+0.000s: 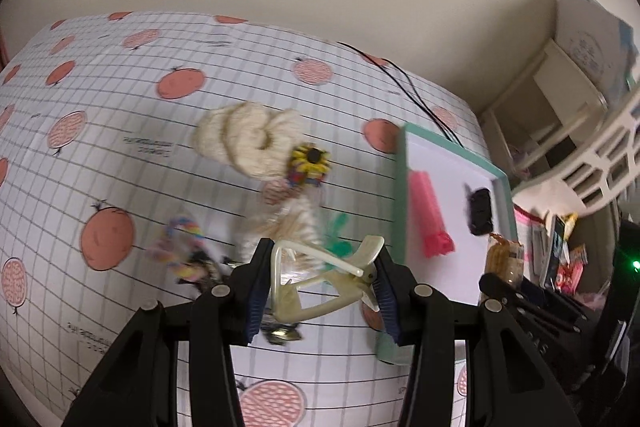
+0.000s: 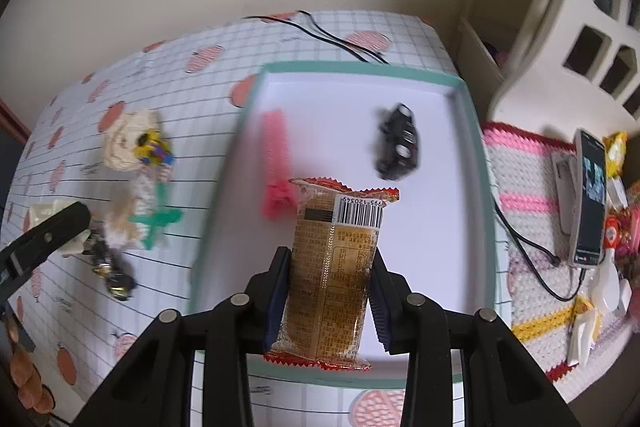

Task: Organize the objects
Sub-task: 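Carry the clip and snack bar into the white tray and release both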

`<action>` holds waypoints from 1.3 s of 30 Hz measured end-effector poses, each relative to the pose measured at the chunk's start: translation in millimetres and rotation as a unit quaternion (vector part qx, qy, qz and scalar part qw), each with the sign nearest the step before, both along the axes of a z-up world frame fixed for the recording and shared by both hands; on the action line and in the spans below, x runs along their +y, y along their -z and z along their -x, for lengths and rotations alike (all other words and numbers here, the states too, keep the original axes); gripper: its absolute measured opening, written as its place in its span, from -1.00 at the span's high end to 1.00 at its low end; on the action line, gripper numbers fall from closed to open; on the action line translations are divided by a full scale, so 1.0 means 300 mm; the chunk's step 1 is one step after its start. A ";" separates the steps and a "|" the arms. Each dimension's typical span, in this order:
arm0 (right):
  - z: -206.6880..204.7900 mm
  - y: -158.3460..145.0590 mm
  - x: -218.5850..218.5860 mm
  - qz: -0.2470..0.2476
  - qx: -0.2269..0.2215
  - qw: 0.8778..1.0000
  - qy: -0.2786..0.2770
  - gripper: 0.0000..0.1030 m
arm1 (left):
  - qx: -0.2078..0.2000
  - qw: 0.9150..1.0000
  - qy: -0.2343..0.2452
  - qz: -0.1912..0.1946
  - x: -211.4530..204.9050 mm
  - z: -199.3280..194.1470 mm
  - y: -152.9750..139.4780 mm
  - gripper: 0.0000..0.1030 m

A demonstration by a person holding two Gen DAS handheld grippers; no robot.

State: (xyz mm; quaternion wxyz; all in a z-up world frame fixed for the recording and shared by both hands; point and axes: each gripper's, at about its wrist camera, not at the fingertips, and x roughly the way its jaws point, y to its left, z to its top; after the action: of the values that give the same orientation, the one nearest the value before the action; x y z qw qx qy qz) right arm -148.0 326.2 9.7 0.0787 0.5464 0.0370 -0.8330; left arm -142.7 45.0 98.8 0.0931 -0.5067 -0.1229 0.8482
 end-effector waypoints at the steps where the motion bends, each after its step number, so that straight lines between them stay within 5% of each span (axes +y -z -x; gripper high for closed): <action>1: 0.003 0.014 0.010 -0.003 -0.003 1.000 0.004 0.25 | 0.001 1.000 0.005 0.000 0.018 -0.001 0.002 0.05; 24: 0.043 0.119 0.225 -0.003 -0.049 0.997 0.063 0.24 | -0.029 0.990 0.138 0.029 0.452 -0.077 0.130 0.05; 39: 0.044 0.150 0.216 0.001 -0.064 0.996 0.058 0.22 | -0.071 0.985 0.151 0.048 0.511 -0.081 0.225 0.04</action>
State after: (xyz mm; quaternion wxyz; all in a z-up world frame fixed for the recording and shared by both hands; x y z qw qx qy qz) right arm -161.2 391.1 -35.1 0.0334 0.6000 -0.0009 -0.7993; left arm -118.6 198.1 31.4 0.1864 -0.5821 -0.0101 0.7914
